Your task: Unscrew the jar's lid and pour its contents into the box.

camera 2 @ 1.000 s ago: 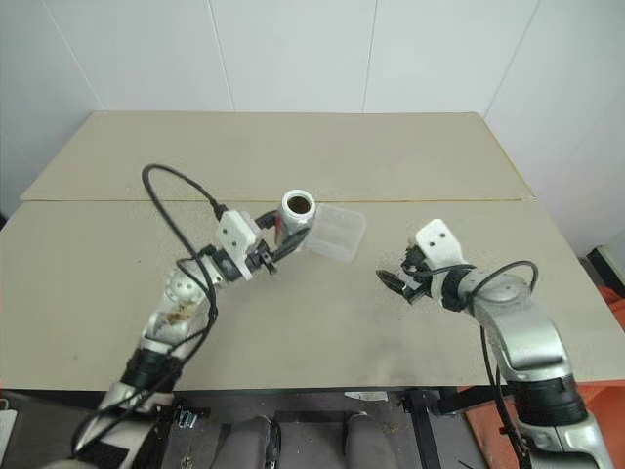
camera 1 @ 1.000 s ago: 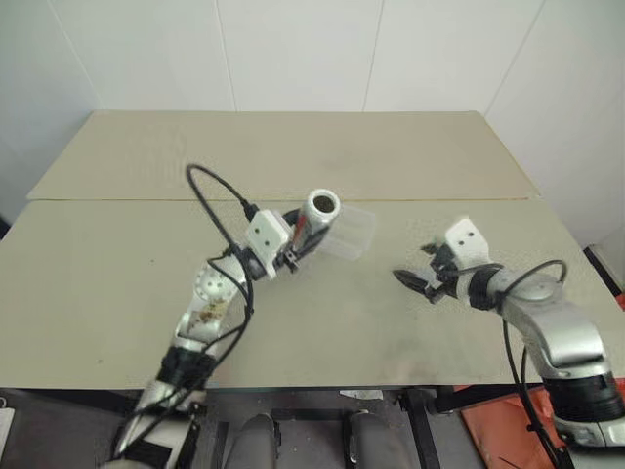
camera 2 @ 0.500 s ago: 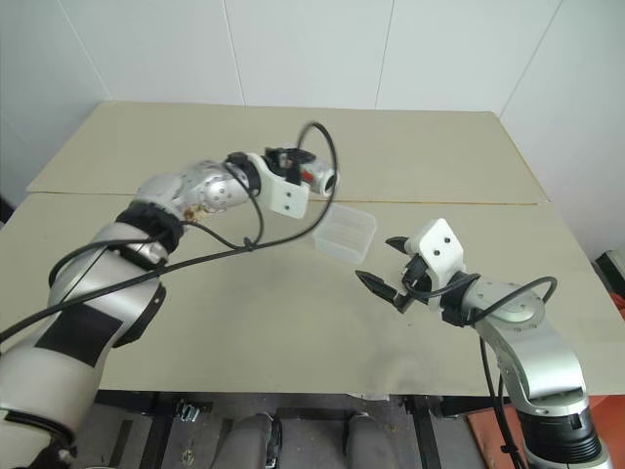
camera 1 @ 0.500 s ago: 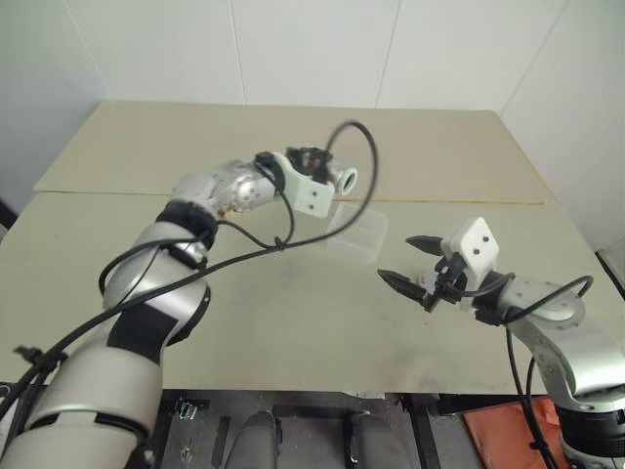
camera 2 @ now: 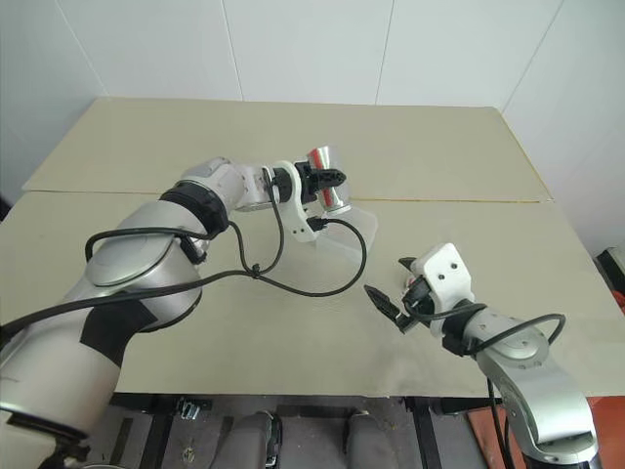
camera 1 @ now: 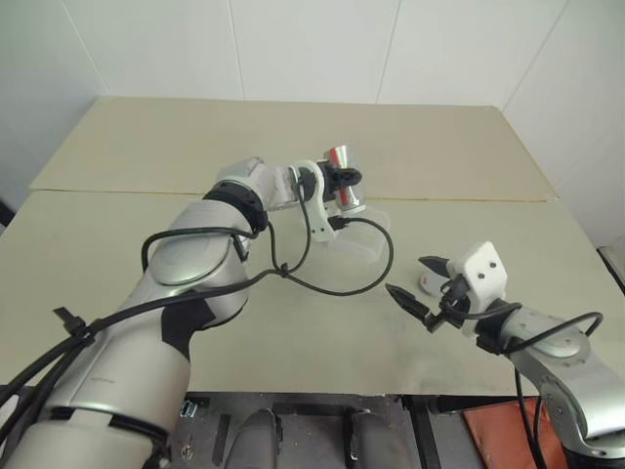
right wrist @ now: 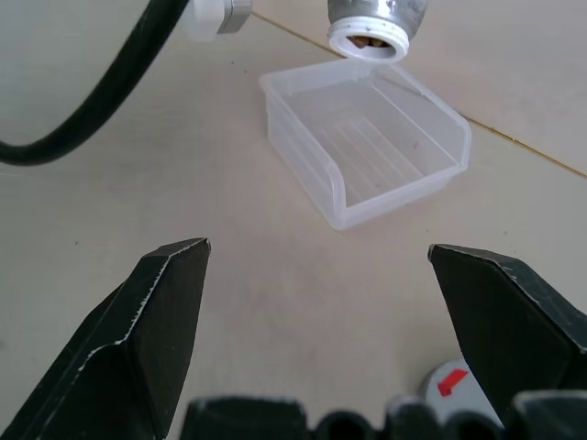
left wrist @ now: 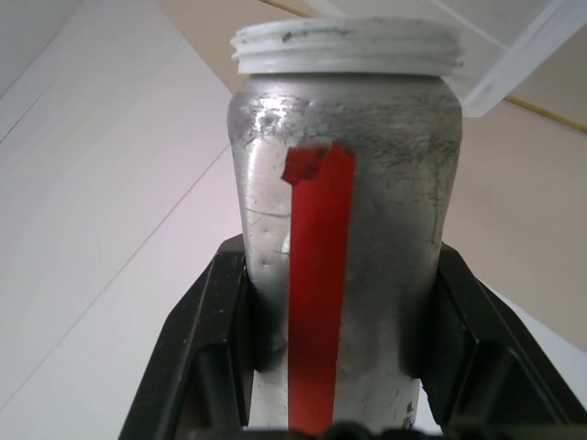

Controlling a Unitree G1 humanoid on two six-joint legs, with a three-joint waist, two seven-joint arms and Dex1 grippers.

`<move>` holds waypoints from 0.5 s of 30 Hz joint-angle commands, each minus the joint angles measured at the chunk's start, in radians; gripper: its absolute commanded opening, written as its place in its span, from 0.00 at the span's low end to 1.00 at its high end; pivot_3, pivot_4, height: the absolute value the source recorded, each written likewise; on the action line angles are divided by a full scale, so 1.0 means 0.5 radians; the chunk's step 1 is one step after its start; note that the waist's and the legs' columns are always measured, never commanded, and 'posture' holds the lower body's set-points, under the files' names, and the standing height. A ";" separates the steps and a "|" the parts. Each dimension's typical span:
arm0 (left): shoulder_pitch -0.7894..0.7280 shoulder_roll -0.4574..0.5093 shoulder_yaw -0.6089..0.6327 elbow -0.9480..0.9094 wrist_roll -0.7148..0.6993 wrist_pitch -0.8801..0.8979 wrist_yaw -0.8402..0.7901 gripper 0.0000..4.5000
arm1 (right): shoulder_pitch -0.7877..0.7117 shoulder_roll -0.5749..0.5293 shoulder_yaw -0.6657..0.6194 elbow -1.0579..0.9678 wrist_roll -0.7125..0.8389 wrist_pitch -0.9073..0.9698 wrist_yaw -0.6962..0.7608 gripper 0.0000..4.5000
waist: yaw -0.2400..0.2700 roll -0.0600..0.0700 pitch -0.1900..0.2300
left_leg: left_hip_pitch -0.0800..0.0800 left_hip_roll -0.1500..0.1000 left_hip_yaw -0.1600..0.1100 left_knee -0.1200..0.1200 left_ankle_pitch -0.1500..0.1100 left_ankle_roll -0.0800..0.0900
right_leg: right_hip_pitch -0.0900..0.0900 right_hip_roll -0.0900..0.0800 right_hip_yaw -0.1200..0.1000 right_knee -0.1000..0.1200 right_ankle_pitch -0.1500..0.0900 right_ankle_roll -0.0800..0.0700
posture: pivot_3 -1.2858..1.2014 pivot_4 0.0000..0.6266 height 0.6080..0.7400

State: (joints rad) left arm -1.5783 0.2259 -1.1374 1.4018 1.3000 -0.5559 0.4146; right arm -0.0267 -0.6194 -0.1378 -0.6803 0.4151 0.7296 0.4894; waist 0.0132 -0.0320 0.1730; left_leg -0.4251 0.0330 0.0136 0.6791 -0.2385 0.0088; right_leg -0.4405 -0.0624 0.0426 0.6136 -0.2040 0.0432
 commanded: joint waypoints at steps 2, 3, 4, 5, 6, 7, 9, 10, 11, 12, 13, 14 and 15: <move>-0.028 0.018 0.186 0.020 -0.181 0.026 -0.112 0.43 | -0.010 -0.018 -0.057 -0.055 0.002 -0.004 -0.026 1.00 | -0.003 0.000 0.000 | 0.001 0.001 0.000 0.000 0.001 -0.001 | 0.000 0.001 0.000 0.003 0.000 0.000 | 0.52 0.24 1.00; -0.023 0.025 0.218 0.019 -0.212 0.020 -0.137 0.43 | -0.012 -0.022 -0.052 -0.045 -0.003 -0.010 -0.026 1.00 | -0.002 0.000 0.000 | 0.002 0.001 0.000 0.001 0.001 -0.002 | 0.000 0.001 0.000 0.005 0.000 0.000 | 0.52 0.24 1.00; -0.012 0.038 0.281 0.018 -0.272 0.008 -0.173 0.43 | -0.017 -0.025 -0.044 -0.027 -0.009 -0.015 -0.024 1.00 | -0.002 0.000 0.000 | 0.002 0.000 0.000 0.001 0.001 -0.002 | 0.000 0.001 0.000 0.006 0.000 0.000 | 0.52 0.24 1.00; 0.007 0.050 0.377 0.017 -0.370 -0.003 -0.239 0.43 | -0.022 -0.031 -0.031 -0.012 -0.018 -0.024 -0.018 1.00 | -0.003 0.000 0.000 | 0.003 0.000 0.000 0.002 0.001 -0.002 | 0.000 0.001 0.000 0.007 0.000 0.000 | 0.52 0.24 1.00; 0.020 0.058 0.447 0.016 -0.437 -0.010 -0.286 0.43 | -0.026 -0.036 -0.023 -0.003 -0.024 -0.030 -0.013 1.00 | -0.004 0.000 0.000 | 0.003 0.000 0.000 0.003 0.002 -0.002 | 0.000 0.001 0.001 0.007 0.001 -0.002 | 0.52 0.24 1.00; 0.042 0.080 0.551 0.015 -0.539 -0.029 -0.384 0.43 | -0.035 -0.036 -0.014 0.009 -0.028 -0.033 -0.011 1.00 | -0.004 0.000 0.000 | 0.003 0.000 0.000 0.003 0.002 -0.002 | 0.000 0.001 0.002 0.008 0.001 -0.002 | 0.52 0.24 1.00; 0.094 0.121 0.738 0.010 -0.724 -0.043 -0.567 0.43 | -0.055 -0.037 0.000 0.033 -0.031 -0.041 -0.004 1.00 | -0.005 0.000 0.000 | 0.003 0.000 0.000 0.004 0.002 -0.002 | 0.000 0.001 0.002 0.010 0.001 -0.003 | 0.52 0.24 1.00; 0.145 0.144 0.901 0.007 -0.892 -0.041 -0.724 0.43 | -0.070 -0.037 0.010 0.048 -0.036 -0.047 0.001 1.00 | -0.008 0.000 0.000 | 0.004 0.000 0.000 0.004 0.002 -0.002 | 0.000 0.001 0.002 0.011 0.002 -0.003 | 0.52 0.24 1.00; 0.189 0.156 1.041 0.001 -1.034 -0.034 -0.854 0.43 | -0.081 -0.037 0.014 0.059 -0.038 -0.050 0.004 1.00 | -0.012 0.000 0.000 | 0.005 0.000 0.001 0.004 0.002 -0.002 | 0.000 0.001 0.003 0.013 0.002 -0.003 | 0.52 0.24 1.00; 0.219 0.163 1.137 -0.007 -1.127 -0.027 -0.948 0.43 | -0.088 -0.037 0.016 0.067 -0.039 -0.052 0.007 1.00 | -0.014 0.000 0.000 | 0.006 0.000 0.002 0.005 0.002 -0.002 | 0.000 0.001 0.004 0.017 0.001 -0.004 | 0.52 0.24 1.00; 0.278 0.162 1.335 -0.017 -1.335 0.007 -1.143 0.43 | -0.099 -0.033 0.019 0.072 -0.038 -0.051 0.007 1.00 | -0.012 0.000 0.000 | 0.007 0.000 0.002 0.006 0.002 -0.002 | 0.000 0.001 0.004 0.020 0.001 -0.005 | 0.52 0.24 1.00; 0.335 0.155 1.524 -0.031 -1.533 0.044 -1.309 0.43 | -0.104 -0.031 0.020 0.078 -0.040 -0.055 0.011 1.00 | -0.012 0.000 0.000 | 0.008 0.000 0.001 0.007 0.002 -0.002 | 0.000 0.001 0.003 0.022 0.000 -0.005 | 0.52 0.24 1.00; 0.374 0.150 1.656 -0.045 -1.668 0.072 -1.430 0.43 | -0.107 -0.029 0.020 0.083 -0.042 -0.059 0.014 1.00 | -0.012 0.000 0.000 | 0.008 0.000 0.001 0.008 0.003 -0.003 | 0.000 0.001 0.003 0.024 0.000 -0.006 | 0.52 0.24 1.00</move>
State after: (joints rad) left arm -1.3890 0.3025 -0.4176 1.4078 0.6032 -0.5421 -0.2001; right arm -0.0674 -0.6288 -0.1224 -0.6224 0.3969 0.7280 0.4920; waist 0.0072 -0.0319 0.1730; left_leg -0.4210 0.0332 0.0141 0.6836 -0.2371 0.0072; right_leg -0.4405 -0.0619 0.0440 0.6262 -0.2040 0.0402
